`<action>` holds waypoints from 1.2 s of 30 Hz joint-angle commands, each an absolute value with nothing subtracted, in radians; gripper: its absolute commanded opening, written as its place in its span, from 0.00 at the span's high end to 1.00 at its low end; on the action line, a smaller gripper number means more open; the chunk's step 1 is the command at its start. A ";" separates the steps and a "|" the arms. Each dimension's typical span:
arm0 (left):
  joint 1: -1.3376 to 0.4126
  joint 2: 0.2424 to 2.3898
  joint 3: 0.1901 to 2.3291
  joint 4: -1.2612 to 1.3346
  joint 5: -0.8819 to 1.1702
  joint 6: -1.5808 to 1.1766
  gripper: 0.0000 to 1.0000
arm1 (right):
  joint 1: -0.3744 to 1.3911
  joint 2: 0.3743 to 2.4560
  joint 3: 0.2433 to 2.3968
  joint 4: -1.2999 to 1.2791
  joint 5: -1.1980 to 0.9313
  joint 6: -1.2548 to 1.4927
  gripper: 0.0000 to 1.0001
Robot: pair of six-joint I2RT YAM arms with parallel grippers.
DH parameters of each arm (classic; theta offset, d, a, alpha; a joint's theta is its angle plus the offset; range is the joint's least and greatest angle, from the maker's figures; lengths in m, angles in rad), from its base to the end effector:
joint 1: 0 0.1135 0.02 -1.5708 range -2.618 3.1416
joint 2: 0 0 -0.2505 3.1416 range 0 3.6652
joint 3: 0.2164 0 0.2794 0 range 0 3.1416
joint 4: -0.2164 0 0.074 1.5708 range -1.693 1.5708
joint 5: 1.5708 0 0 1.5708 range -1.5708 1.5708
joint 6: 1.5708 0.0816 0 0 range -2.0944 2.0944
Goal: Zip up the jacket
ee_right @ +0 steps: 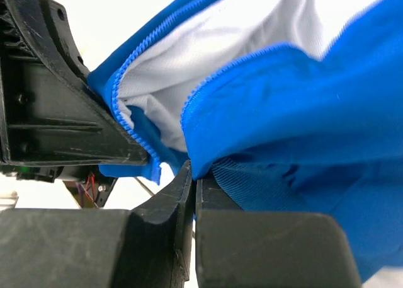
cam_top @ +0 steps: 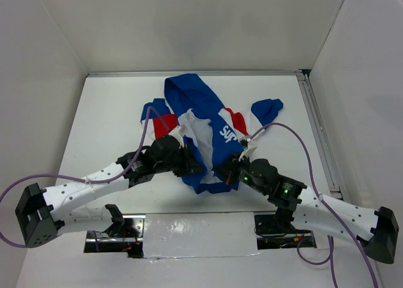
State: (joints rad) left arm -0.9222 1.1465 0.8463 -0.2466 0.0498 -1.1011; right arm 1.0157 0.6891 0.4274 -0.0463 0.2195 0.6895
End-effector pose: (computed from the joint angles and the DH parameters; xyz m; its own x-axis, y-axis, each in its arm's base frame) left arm 0.1950 -0.2639 0.2375 -0.8748 -0.3202 -0.3635 0.0918 0.6272 -0.7734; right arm 0.1480 0.2050 0.2135 -0.5814 0.2406 -0.7772 -0.4540 0.6968 0.5553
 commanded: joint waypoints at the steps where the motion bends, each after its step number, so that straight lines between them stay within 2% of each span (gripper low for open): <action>1: -0.936 1.088 0.825 -0.209 0.057 -1.109 1.00 | 0.997 0.650 0.396 0.139 0.143 0.588 1.00; 7: -0.948 1.089 0.854 -0.275 0.017 -1.158 1.00 | 0.980 0.637 0.364 0.230 0.068 0.566 1.00; 15: -0.959 1.158 0.911 -0.339 -0.024 -1.203 1.00 | 0.976 0.649 0.371 0.227 0.040 0.560 1.00; 24: -0.959 1.112 0.879 -0.344 -0.058 -1.233 1.00 | 0.971 0.699 0.383 0.167 0.012 0.574 1.00; 36: -0.960 1.088 0.862 -0.334 -0.060 -1.241 1.00 | 0.971 0.701 0.370 0.224 -0.026 0.587 1.00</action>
